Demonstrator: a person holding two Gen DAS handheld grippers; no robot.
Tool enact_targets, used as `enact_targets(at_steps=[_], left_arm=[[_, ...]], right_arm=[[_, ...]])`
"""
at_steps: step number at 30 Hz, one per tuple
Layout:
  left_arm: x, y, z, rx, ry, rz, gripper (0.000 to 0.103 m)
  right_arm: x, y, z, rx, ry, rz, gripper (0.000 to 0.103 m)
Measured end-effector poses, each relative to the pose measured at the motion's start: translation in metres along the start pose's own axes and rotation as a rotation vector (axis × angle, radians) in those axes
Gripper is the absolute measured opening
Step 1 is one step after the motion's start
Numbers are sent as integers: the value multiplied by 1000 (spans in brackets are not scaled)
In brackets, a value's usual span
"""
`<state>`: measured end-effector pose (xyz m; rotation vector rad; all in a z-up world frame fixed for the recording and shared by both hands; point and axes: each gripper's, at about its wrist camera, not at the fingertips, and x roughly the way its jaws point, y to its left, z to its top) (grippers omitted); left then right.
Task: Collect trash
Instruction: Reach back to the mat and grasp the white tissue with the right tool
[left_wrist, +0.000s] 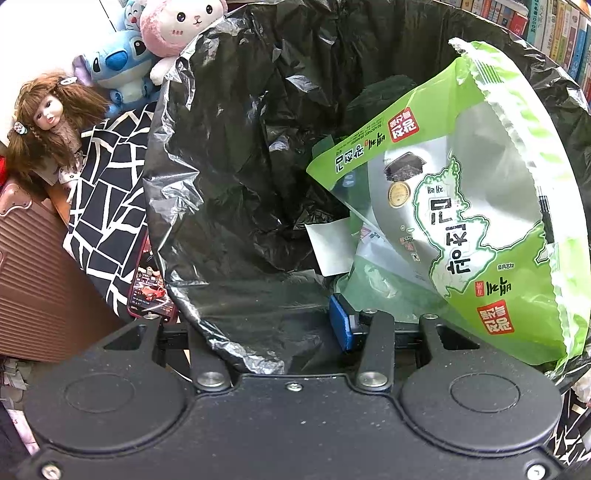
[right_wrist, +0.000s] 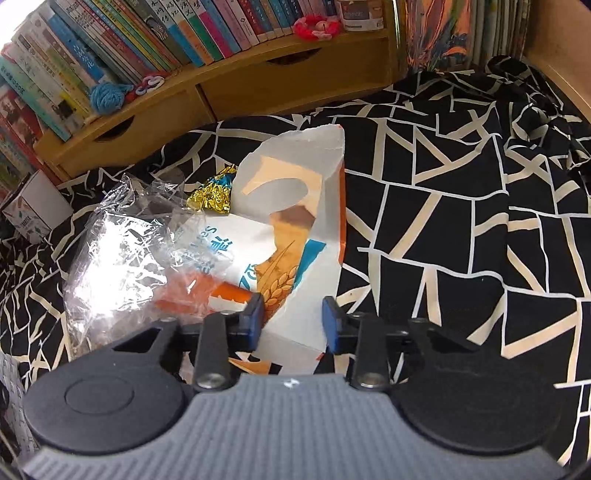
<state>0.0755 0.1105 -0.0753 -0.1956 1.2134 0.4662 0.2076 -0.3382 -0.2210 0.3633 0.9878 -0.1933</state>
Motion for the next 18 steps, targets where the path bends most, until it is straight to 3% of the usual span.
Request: enact_targets(at_steps=[3,18], left_arm=[[0,1,0,-4,-1,-3,43],[-1,2,-1,1,-9,-13,44]], right_arm=[[-12,0,-1,-9,-29,-4,11],[-98,-30,-20,31,-118,62,2]])
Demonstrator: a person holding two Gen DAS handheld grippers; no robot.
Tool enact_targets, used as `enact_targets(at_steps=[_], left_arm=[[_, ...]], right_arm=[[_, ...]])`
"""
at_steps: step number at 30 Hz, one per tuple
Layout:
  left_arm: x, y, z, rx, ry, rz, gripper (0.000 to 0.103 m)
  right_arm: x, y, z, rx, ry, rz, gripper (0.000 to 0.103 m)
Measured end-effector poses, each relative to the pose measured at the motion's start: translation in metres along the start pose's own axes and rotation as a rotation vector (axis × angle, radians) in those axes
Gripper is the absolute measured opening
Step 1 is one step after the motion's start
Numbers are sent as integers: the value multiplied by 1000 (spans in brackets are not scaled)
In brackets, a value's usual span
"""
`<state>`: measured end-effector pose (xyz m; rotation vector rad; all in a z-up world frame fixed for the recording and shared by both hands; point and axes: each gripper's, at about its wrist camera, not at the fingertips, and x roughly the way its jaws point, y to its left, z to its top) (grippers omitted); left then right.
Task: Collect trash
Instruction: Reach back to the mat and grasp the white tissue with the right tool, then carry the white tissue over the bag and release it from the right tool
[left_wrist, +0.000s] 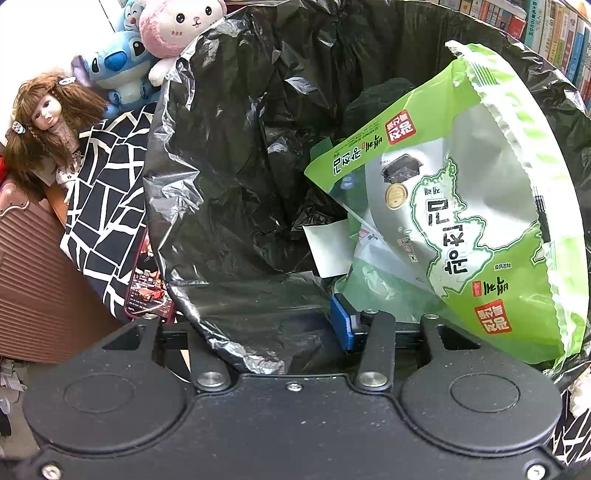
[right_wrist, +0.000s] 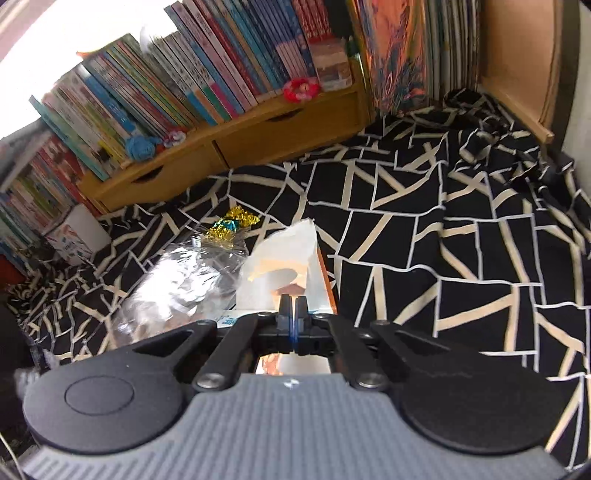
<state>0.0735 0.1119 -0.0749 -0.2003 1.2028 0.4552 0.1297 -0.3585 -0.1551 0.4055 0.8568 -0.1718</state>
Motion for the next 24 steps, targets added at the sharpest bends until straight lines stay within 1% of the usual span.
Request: enact_targets(at_steps=[3,6,7,9,10,12,16,18,19,20,22,23,24], left_arm=[[0,0,0,3,-2,-1,44],[0,-1,-1,6,-6,-1,44],[0,-1,-1,7,-7,-1,45],[0,-1,-2,12,-9,0,45],[0,-1,-2,13,-10,0,45],[0,-2,-2,15,-10,2,45],[-1,-3,-2,22,-12,4,45],[-1,-3,-2,23,-11,5,45],[-1,-3,-1,23,-11,5,45],[-1,-3,-2,21,-12,5,45],[-1,-3,-2,19,-17,5,46],[-1,-3,-2,19,-17,5,46],[-1,-3,-2,20,-18,4,46]], right_arm=[[-15,-8,-1,8,-3,-7,3],[-22,-15,-10,-9,7,-53,11],[-23,-18,-14,-18,17,-64,20],[-21,-23,-24,-34,50,-70,51],[-19,-24,-29,-49,59,-78,62],[-12,-23,-38,-88,85,-99,63],[11,-22,-51,-128,151,-119,73],[19,-21,-56,-137,176,-140,73],[19,-21,-56,-136,178,-140,70],[17,-20,-56,-132,178,-133,60],[11,-19,-55,-130,173,-130,33],[8,-19,-54,-129,171,-129,28],[4,-20,-53,-121,166,-126,17]])
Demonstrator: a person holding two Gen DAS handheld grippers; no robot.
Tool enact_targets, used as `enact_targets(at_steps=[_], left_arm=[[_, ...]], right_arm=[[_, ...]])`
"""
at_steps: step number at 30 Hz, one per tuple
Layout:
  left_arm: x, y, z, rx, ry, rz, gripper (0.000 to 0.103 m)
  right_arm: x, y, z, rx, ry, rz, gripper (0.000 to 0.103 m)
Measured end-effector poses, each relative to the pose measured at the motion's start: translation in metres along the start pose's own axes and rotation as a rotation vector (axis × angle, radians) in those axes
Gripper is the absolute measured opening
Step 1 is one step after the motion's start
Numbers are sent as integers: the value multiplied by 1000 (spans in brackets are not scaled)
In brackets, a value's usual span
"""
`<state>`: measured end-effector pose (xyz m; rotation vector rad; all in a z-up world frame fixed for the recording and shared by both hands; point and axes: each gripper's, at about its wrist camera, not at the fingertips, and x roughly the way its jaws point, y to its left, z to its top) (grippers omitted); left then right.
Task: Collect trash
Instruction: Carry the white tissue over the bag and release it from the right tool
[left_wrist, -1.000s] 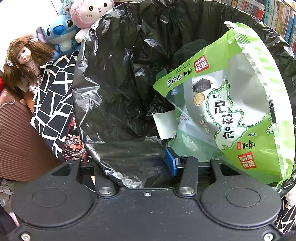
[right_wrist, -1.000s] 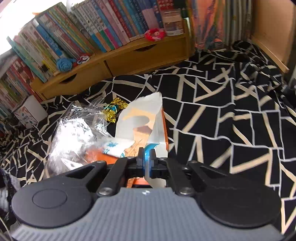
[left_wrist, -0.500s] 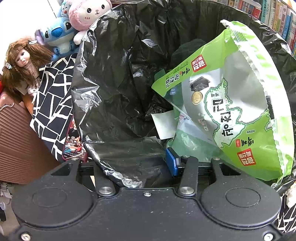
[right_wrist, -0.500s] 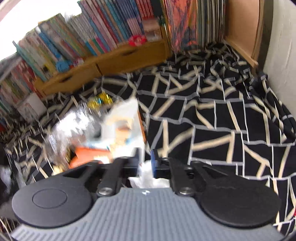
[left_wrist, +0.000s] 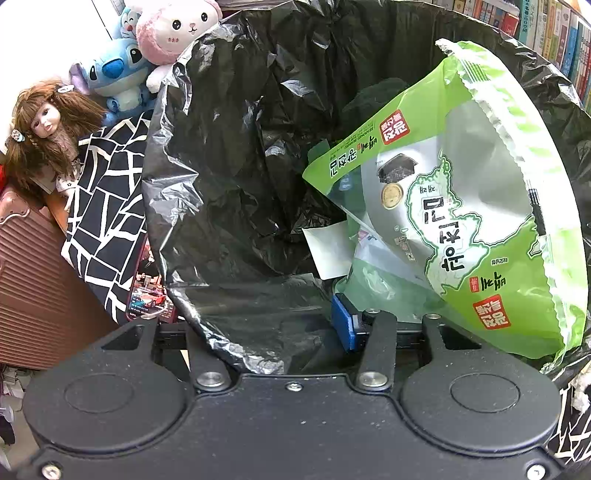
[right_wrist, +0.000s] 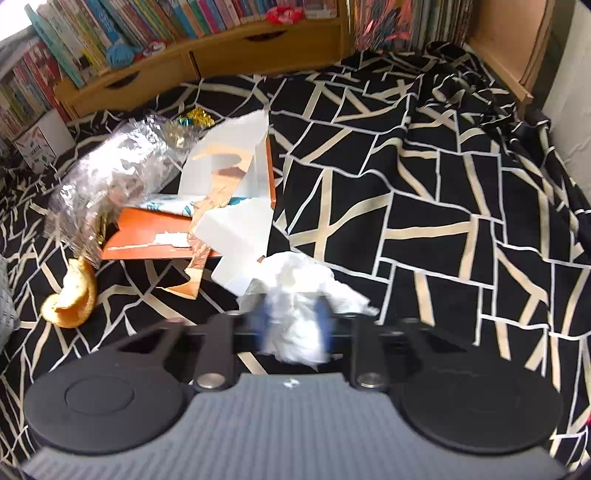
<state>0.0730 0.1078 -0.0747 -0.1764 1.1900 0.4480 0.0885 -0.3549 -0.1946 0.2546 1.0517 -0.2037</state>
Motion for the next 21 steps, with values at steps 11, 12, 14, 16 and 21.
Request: enact_targets(at_steps=[11,12,14,16,21], left_arm=[[0,4,0,-7,0,-12,46],[0,4,0,-8,0,-14,46],[0,5,0,-10,1,-16,46],[0,5,1,-12,1,-18,47],[0,5,1,-17,-3,-24,47]], right_arm=[[-59,-4,12,67,-126,68,3],[-65,-3,14,69,-140,76,3],[-76,0,19,73,-167,96,3],[-90,5,25,66,-200,117,3],[-124,19,41,52,-287,193,3]])
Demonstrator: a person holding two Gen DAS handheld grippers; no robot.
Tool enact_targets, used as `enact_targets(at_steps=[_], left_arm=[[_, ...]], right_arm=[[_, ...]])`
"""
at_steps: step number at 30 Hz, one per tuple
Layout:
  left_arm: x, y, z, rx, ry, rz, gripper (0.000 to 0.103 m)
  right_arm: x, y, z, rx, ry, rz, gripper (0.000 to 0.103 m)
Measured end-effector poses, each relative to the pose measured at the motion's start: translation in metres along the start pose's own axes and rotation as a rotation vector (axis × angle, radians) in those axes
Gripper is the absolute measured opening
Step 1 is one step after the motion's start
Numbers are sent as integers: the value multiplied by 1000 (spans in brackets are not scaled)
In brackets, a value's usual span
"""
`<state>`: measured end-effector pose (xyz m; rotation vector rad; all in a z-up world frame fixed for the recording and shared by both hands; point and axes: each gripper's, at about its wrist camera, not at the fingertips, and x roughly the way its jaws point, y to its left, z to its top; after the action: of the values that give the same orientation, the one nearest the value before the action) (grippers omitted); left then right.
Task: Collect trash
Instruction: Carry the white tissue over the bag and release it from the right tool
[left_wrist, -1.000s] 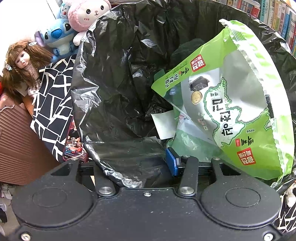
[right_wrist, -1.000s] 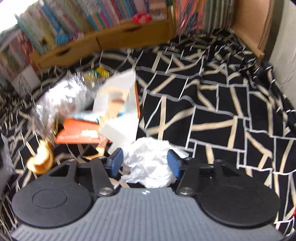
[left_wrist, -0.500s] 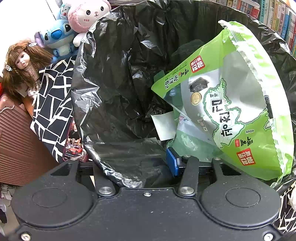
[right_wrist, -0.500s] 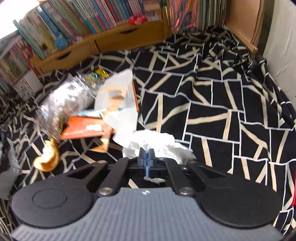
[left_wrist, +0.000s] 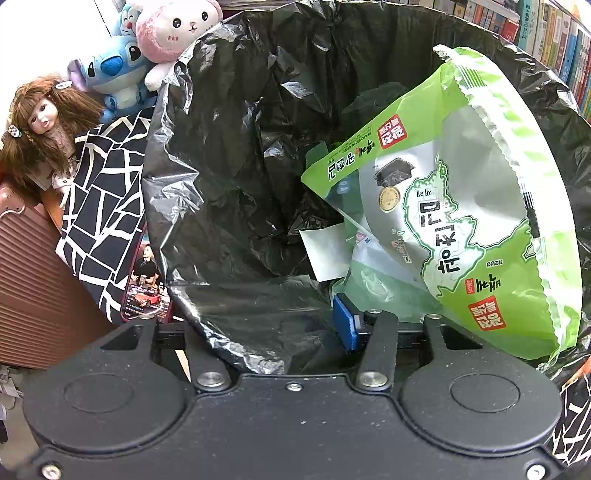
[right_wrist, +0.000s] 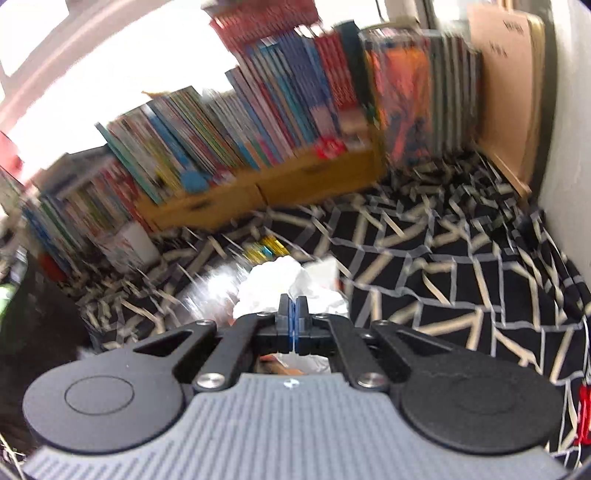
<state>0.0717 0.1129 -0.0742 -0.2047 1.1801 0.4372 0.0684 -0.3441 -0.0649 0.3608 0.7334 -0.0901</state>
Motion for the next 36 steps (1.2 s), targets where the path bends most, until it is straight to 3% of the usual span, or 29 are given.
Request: enact_targets(at_steps=[5,10,16,20,28,33,36], left_arm=[[0,1,0,-4,-1,-3,47],[0,0,0,-2,-2,-2,47],[1,0,1,-1,5,-4,47],[1,0,0,-3,4,-5,47],[2,1,-1,-3,0,-12,47],[1,1,-2,-4,-1,-16,48],[1,1,-2,-5,-2,-18,48]], right_arm=[[-18,39,29,-37,-57,158,3],[-26,104,50,-143,-78,359,3],[-29,198,49,-277,-41,629,3],[-26,252,38,-353,10,747,3],[8,321,32,-339,205,883,4],[26,340,29,-341,279,870,12],[29,341,26,-343,287,854,32]])
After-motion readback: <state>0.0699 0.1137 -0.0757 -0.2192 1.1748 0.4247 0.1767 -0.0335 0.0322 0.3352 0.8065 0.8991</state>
